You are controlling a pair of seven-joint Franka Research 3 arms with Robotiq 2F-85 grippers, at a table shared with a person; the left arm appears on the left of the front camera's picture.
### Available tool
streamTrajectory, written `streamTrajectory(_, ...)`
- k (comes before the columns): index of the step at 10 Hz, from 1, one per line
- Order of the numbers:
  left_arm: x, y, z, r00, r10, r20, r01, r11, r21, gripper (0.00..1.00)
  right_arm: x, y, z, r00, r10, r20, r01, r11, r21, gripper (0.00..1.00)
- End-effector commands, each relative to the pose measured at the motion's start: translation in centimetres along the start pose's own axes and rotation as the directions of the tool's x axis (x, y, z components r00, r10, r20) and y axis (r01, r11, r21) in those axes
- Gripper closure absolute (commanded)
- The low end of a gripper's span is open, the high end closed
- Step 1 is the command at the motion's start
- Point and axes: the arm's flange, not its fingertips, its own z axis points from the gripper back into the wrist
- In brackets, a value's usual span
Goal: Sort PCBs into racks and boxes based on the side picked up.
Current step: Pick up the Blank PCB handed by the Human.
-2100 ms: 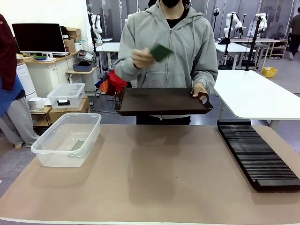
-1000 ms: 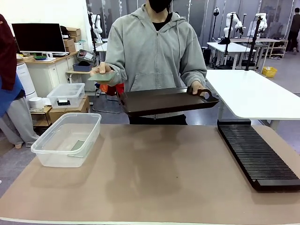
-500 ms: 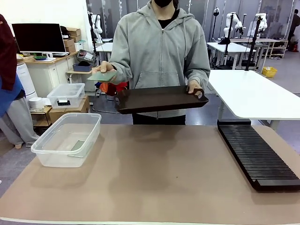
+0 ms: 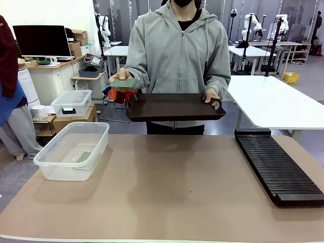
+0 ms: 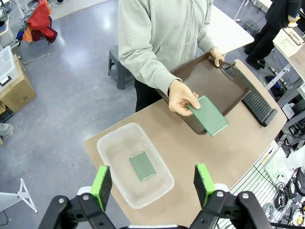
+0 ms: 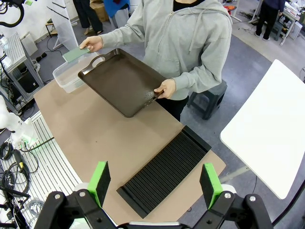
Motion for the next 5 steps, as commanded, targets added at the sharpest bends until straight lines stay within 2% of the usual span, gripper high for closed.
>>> streamTrajectory(1,0.0,0.0,0.0,1.000,0.000,0.000,0.000,1.000,0.000,0.08,-0.2,0.3,-0.1,1.000,0.004,0.007,-0.005,1.000,0.019,0.00)
streamTrajectory(2,-0.5,-0.6,-1.2,0.998,0.042,-0.055,-0.043,0.999,-0.028,0.08,-0.2,0.3,-0.1,1.000,0.004,0.007,-0.005,1.000,0.019,0.00)
streamTrajectory(3,-0.4,0.0,-3.7,0.994,0.086,-0.069,-0.090,0.994,-0.058,0.08,-0.2,0.3,-0.1,1.000,0.004,0.007,-0.005,1.000,0.019,0.00)
streamTrajectory(4,-0.9,0.6,-4.7,0.984,0.118,-0.132,-0.137,0.981,-0.139,0.08,-0.2,0.3,-0.1,1.000,0.004,0.007,-0.005,1.000,0.019,0.00)
streamTrajectory(5,-2.1,-1.0,-5.3,0.953,0.236,-0.190,-0.269,0.949,-0.168,0.08,-0.2,0.3,-0.1,1.000,0.004,0.007,-0.005,1.000,0.019,0.00)
